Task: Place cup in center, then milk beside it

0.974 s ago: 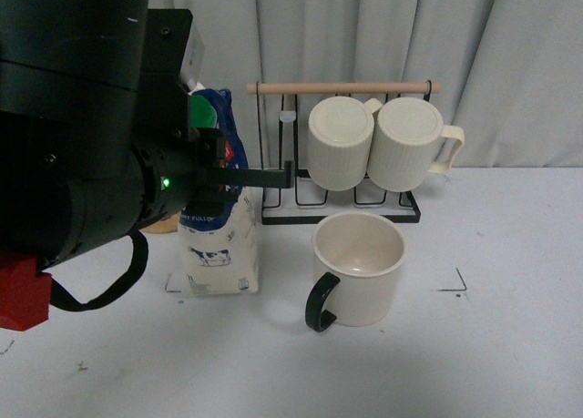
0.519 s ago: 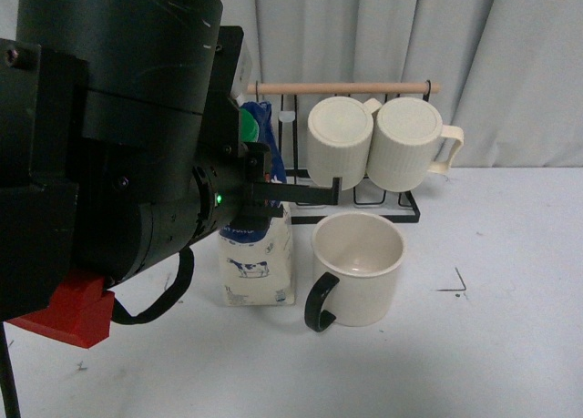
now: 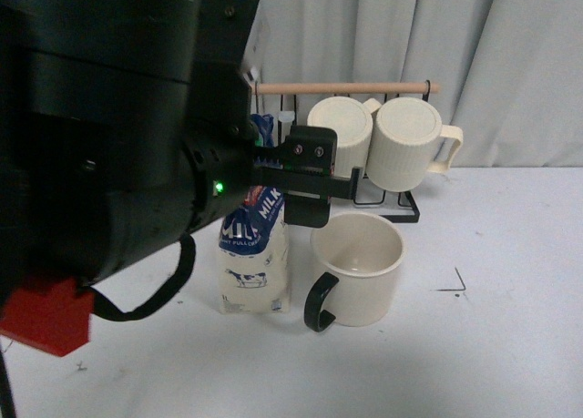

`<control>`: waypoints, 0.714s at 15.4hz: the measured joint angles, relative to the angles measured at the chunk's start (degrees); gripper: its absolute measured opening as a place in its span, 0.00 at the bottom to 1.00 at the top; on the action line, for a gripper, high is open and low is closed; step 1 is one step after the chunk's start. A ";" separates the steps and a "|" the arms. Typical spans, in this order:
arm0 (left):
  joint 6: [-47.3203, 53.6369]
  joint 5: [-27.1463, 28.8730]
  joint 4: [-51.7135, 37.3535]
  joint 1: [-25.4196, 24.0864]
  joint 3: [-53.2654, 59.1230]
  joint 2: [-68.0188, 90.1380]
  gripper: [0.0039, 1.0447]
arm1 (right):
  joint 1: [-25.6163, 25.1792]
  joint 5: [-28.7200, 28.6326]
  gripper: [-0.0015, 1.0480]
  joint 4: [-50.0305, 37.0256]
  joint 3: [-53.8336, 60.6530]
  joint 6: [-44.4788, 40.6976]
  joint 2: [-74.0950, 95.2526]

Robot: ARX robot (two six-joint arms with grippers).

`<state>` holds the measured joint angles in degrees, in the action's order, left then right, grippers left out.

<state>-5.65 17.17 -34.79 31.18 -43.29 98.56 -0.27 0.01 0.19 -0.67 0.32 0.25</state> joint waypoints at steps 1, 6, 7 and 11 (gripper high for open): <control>1.70 -1.92 1.49 -0.63 2.14 -4.48 0.86 | 0.00 0.00 0.94 0.00 0.00 0.00 0.00; 10.69 -19.02 6.47 -12.17 19.30 -32.92 0.94 | 0.00 0.00 0.94 0.00 0.00 0.00 0.00; 9.68 -11.54 -4.39 -11.45 20.72 -32.48 0.87 | 0.00 0.00 0.94 -0.02 0.00 0.00 0.00; 6.10 -3.21 -10.97 -17.66 32.39 -41.90 0.38 | 0.00 -0.02 0.94 0.00 0.00 0.00 0.00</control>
<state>0.45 13.96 -45.76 13.52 -10.90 56.66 -0.27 -0.01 0.19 -0.67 0.32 0.25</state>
